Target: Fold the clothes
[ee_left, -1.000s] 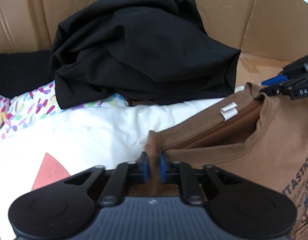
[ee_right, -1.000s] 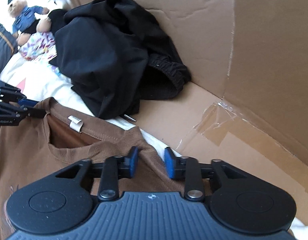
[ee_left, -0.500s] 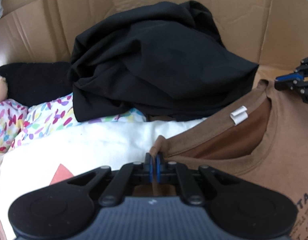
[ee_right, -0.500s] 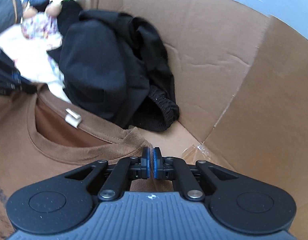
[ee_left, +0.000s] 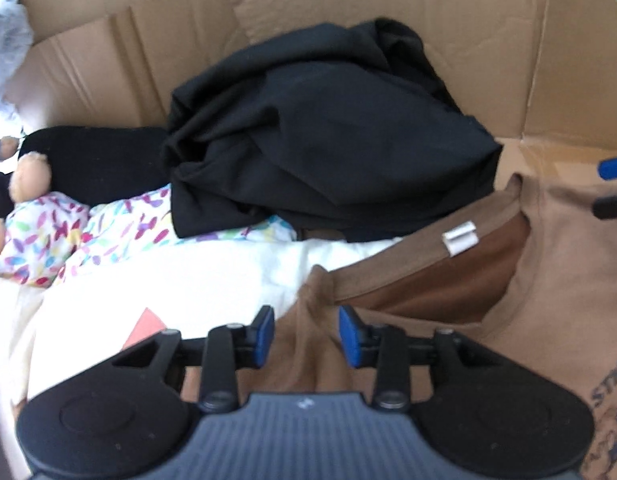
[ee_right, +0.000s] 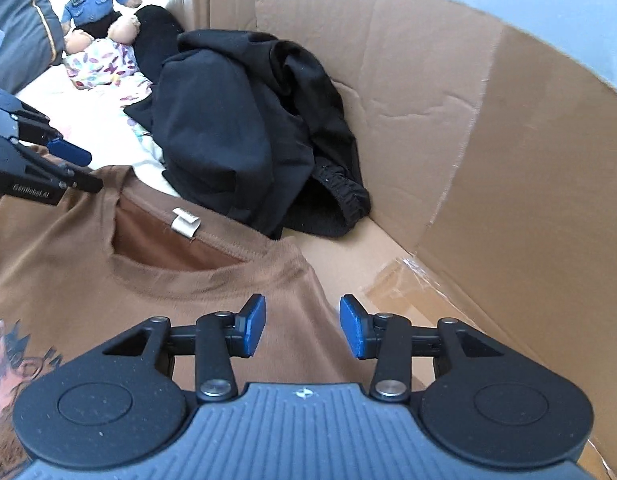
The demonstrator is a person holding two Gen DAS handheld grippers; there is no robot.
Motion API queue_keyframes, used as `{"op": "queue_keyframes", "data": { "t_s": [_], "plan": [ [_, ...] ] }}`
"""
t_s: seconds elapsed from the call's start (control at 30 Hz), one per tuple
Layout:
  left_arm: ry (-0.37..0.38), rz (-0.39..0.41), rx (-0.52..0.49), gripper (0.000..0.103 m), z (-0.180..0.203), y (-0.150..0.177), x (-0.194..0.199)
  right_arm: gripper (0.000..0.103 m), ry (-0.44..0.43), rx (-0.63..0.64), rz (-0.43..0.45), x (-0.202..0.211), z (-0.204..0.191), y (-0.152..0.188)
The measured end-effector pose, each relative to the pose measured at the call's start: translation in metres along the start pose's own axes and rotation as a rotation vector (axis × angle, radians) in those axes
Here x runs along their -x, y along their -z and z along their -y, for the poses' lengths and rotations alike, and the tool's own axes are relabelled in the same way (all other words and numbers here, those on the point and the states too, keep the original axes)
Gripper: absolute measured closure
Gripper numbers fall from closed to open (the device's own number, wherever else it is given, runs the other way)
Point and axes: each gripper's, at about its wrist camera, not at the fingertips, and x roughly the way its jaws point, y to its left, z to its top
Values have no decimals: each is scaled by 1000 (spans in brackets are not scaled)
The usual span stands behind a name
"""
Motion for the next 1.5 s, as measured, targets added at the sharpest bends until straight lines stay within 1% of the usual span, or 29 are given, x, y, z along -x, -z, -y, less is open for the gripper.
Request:
{"op": "queue_keyframes", "data": {
  "t_s": [0.03,0.2,0.3,0.4,0.5,0.6,0.8,0.9,0.93,1.0,1.07,1.23,1.27,1.3,1.4,1.43,1.5],
  "plan": [
    [-2,1,9,64,1,1,7,57,-2,-6,0,1,-1,1],
    [1,-2,49,64,10,12,43,57,-49,-83,7,41,11,9],
    [15,13,87,64,13,18,66,57,-46,-97,12,62,12,17],
    [16,12,91,64,20,26,85,57,-53,-130,21,79,12,23],
    [40,21,115,64,23,32,104,57,-55,-141,22,94,8,30],
    [60,17,119,64,26,41,120,57,-71,-126,29,113,3,37],
    [88,51,129,64,27,66,155,57,-78,-52,52,150,7,56],
    [120,62,138,56,28,80,164,57,-57,-38,54,165,15,68],
    [127,61,118,53,29,86,166,57,-52,-43,53,168,19,72],
    [129,61,81,52,32,96,169,57,-40,-49,55,175,26,80],
    [133,65,76,52,33,104,168,57,-29,-52,48,182,34,92],
    [151,77,106,51,36,116,161,57,1,-154,36,187,68,120],
    [160,77,119,51,36,118,159,57,16,-216,24,185,85,134],
    [169,75,127,51,37,120,157,57,27,-251,12,184,95,142],
    [187,75,125,49,41,120,156,57,52,-351,-6,185,119,165],
    [190,83,122,47,41,120,156,57,52,-369,-7,185,124,170],
    [195,95,122,46,44,120,156,57,61,-397,-5,179,135,183]
  ]
}}
